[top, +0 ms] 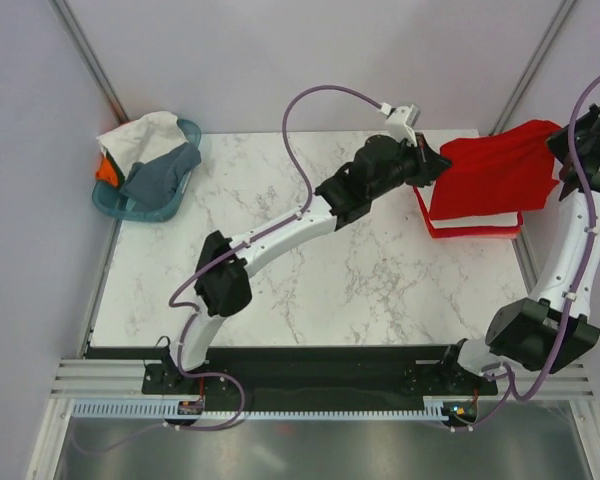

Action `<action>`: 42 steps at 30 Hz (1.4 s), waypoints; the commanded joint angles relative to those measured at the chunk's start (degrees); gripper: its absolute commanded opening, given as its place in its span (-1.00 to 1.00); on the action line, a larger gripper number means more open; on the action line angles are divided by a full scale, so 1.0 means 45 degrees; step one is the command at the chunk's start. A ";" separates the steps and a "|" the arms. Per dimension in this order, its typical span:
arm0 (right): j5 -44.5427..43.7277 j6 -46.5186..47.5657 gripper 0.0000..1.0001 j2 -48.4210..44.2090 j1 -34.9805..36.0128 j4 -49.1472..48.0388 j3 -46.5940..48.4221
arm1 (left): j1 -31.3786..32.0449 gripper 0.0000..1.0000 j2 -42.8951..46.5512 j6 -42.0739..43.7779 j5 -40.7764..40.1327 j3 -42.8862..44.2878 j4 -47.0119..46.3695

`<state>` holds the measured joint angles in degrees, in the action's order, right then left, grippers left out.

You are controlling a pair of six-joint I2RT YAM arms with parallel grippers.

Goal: Fold and stack the t-shirts
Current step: Neatly place the folded tshirt to the corner

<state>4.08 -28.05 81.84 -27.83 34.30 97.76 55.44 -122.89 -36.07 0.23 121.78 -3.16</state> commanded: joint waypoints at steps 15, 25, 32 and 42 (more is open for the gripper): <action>-0.0046 -0.0133 -1.00 0.2905 -0.0885 -0.1002 0.0171 | 0.0434 -0.96 -0.3138 -0.1415 -0.1927 0.2586 -0.1698; -0.0340 0.0004 -1.00 0.4310 -0.0885 -0.1392 0.0971 | 0.0024 -0.95 -0.4292 -0.2296 -0.2120 0.3134 -0.2637; 0.0051 -0.0074 -1.00 0.5717 -0.0554 -0.1686 0.2103 | -0.0620 -0.95 -0.5032 -0.2940 -0.2082 0.3504 -0.3280; 0.0344 -0.0269 -1.00 0.8061 -0.0162 -0.2232 0.3569 | -0.1460 -0.95 -0.7201 -0.4794 -0.2570 0.4676 -0.4297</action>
<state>8.16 -28.49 115.55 -27.73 30.06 110.04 50.85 -152.90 -52.86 -7.60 139.31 -18.44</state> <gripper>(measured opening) 0.021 0.045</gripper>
